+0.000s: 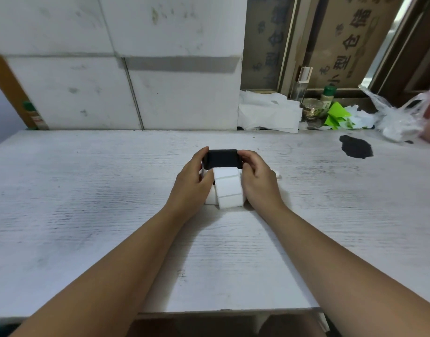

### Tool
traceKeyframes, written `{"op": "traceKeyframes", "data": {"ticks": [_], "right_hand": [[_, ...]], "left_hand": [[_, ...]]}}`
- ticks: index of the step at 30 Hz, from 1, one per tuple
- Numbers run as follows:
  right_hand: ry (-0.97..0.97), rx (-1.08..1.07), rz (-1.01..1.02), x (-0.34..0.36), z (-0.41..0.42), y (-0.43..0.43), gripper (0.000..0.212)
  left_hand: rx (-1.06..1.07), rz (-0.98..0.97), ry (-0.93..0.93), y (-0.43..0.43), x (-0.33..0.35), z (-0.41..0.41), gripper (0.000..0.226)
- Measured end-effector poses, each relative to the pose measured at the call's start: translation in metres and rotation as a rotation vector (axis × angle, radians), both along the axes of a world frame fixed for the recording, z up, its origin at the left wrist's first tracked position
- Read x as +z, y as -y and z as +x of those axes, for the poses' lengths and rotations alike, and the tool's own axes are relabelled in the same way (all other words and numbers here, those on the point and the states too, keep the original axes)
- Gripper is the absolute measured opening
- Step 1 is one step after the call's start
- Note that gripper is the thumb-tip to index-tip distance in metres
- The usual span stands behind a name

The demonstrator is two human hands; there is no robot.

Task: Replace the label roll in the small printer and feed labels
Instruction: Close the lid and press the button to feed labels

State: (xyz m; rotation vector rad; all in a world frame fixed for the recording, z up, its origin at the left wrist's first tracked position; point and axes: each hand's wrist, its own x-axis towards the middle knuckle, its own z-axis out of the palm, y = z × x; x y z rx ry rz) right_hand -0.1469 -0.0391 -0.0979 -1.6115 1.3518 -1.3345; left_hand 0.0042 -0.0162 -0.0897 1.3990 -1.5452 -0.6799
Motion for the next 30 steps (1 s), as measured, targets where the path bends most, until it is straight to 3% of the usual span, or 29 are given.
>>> {"op": "traceKeyframes", "data": {"ticks": [5, 8, 18, 27, 30], "right_hand": [[-0.077, -0.054, 0.000, 0.005, 0.003, -0.009, 0.036], [-0.151, -0.108, 0.044, 0.007, 0.003, -0.017, 0.037], [-0.204, -0.058, 0.112, 0.011, -0.002, -0.059, 0.035], [-0.549, -0.024, 0.117, 0.004, -0.003, -0.090, 0.066], [-0.711, -0.081, 0.146, 0.005, -0.005, -0.096, 0.066]], "left_hand": [[0.088, -0.119, 0.225, -0.009, 0.004, -0.005, 0.037], [0.033, -0.074, 0.278, -0.011, 0.000, -0.005, 0.038], [-0.041, 0.053, 0.362, -0.058, 0.007, -0.009, 0.064], [0.125, 0.101, 0.354, -0.078, 0.007, -0.009, 0.056], [0.268, 0.057, 0.463, -0.081, 0.012, -0.013, 0.049]]}}
